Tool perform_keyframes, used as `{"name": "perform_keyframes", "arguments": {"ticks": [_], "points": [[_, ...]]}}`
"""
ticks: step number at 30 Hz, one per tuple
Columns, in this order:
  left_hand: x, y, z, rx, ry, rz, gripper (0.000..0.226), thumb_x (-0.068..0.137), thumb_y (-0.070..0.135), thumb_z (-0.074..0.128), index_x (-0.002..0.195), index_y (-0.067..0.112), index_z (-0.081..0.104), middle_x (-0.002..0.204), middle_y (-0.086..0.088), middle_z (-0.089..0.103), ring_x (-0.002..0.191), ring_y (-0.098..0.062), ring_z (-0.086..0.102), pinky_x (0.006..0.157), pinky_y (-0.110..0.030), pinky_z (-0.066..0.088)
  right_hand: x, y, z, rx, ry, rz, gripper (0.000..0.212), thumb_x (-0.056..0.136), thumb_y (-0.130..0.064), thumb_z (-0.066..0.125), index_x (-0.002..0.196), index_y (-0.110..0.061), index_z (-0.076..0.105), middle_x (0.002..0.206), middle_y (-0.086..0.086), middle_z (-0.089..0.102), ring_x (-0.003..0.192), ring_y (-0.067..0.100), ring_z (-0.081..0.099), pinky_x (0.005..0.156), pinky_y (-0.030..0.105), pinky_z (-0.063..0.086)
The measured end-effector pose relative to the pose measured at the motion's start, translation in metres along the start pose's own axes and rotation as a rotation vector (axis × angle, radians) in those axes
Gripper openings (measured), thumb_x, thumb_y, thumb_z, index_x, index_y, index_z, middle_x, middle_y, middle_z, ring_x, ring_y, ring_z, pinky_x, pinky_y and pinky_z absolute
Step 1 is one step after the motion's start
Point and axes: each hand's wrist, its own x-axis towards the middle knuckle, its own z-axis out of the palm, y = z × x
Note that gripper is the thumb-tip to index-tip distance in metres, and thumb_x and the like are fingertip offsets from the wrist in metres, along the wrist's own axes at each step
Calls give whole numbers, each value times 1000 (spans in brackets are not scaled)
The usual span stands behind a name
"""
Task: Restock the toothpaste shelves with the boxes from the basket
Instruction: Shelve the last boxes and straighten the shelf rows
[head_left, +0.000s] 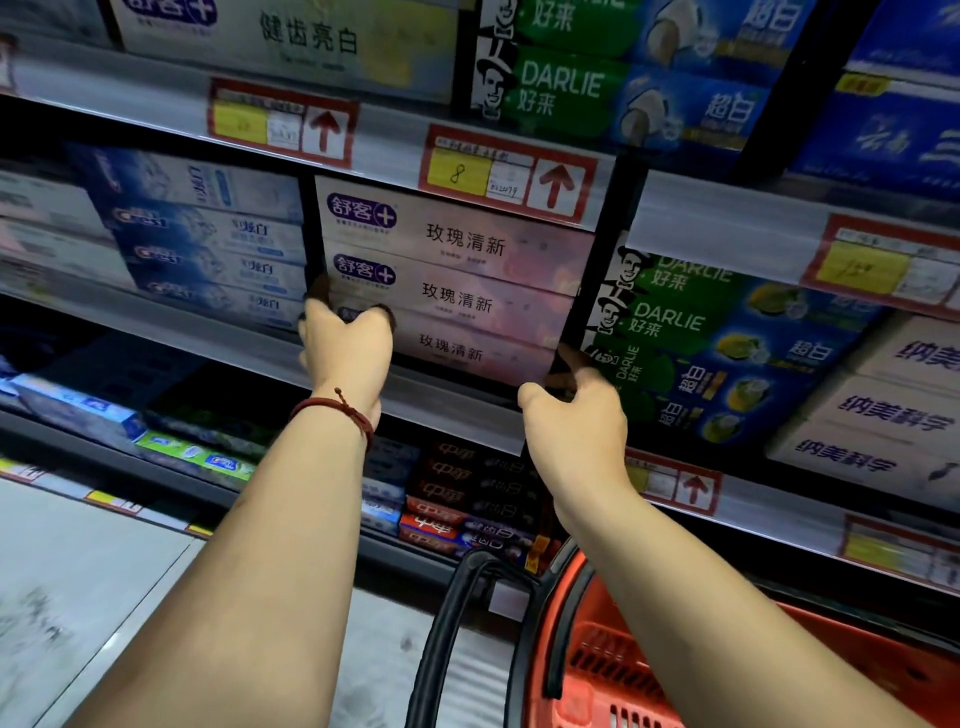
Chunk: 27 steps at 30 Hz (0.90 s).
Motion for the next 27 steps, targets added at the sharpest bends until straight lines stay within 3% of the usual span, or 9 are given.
{"name": "perform_keyframes", "arguments": {"ticks": [4,8,16,18,20,24,27], "points": [[0,1,0,-5,3,4,80,68,28,54,147,34,43,149,2,49,132,-28,48,115,-47,40,1,4,0,16,12,11,49,90,-18,60,137,-31,56,96,-1,66,64,12,56,51,20,42],[3,-1,-2,12,7,14,71,69,26,53,139,36,48,142,3,56,126,-27,54,112,-46,44,2,6,1,29,12,14,49,89,-18,60,136,-32,56,108,3,69,74,14,59,58,23,44],[4,1,-3,-44,-4,42,62,78,19,57,139,28,51,138,-1,57,119,-23,58,109,-39,46,2,8,0,14,-1,6,49,89,-21,59,136,-33,56,106,2,70,79,18,60,64,28,46],[5,1,-3,-86,-13,36,55,87,10,57,139,24,50,138,-1,57,115,-19,57,105,-33,46,4,8,-1,7,-3,10,48,89,-20,59,135,-34,56,103,3,70,77,18,61,63,28,47],[4,2,-3,-83,-10,38,58,83,11,59,139,26,49,138,0,57,115,-20,57,107,-35,46,4,7,-3,-18,-9,3,49,90,-18,59,136,-35,56,102,3,70,69,16,61,57,26,48],[2,3,-4,-36,-3,59,78,70,22,57,144,41,44,144,6,53,127,-24,52,113,-46,43,3,3,-7,-56,-18,-56,63,92,-16,58,149,-37,42,116,1,65,73,15,65,62,30,55],[4,6,-3,-12,-3,97,79,70,26,57,145,46,43,146,9,52,129,-24,51,111,-47,44,2,-4,-10,-88,-31,-122,73,93,-13,57,156,-38,29,115,2,62,52,-1,58,46,15,44]]}}
